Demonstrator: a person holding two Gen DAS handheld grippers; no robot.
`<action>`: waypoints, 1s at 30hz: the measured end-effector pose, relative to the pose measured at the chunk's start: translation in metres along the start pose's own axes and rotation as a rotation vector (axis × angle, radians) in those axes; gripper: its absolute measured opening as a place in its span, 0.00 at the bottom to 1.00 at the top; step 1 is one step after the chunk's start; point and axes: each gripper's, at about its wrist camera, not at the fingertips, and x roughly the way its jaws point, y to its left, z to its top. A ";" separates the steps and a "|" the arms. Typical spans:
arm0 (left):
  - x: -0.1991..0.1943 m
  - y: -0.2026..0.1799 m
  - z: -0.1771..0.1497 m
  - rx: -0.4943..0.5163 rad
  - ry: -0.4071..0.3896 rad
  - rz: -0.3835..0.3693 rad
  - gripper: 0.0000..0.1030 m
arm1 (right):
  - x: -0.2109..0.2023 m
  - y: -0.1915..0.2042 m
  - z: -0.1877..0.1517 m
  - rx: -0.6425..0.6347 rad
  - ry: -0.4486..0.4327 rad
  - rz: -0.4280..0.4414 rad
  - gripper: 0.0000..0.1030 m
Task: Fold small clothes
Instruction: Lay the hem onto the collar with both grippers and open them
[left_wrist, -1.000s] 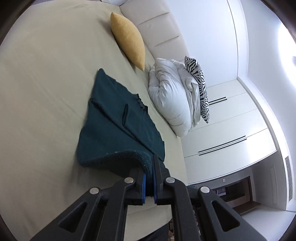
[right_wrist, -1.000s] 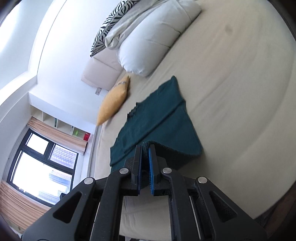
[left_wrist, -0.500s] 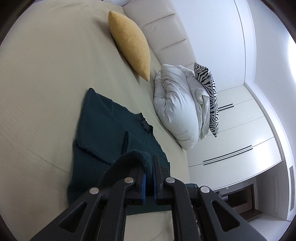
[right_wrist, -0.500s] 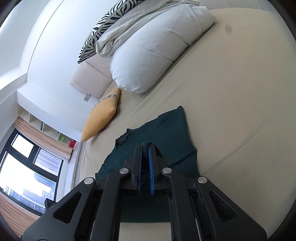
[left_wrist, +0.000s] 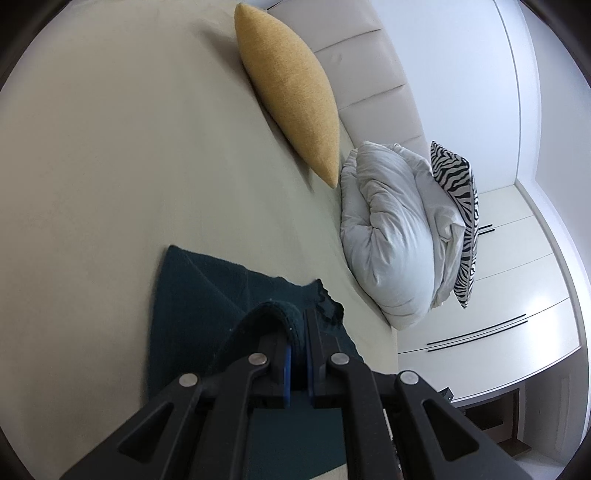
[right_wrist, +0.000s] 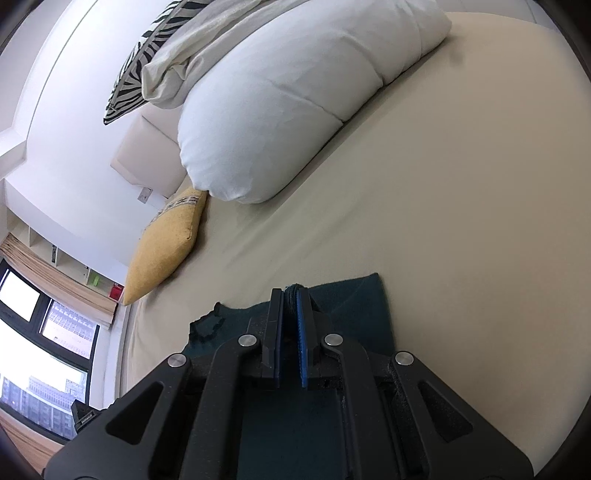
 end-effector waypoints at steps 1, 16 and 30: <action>0.008 0.003 0.005 -0.002 0.004 0.014 0.06 | 0.011 0.000 0.006 -0.005 0.004 -0.010 0.05; 0.053 0.041 0.030 -0.079 0.014 0.083 0.42 | 0.105 -0.027 0.040 0.033 0.041 -0.154 0.26; -0.001 0.015 -0.024 0.058 -0.051 0.154 0.68 | 0.054 0.023 -0.013 -0.183 0.013 -0.113 0.45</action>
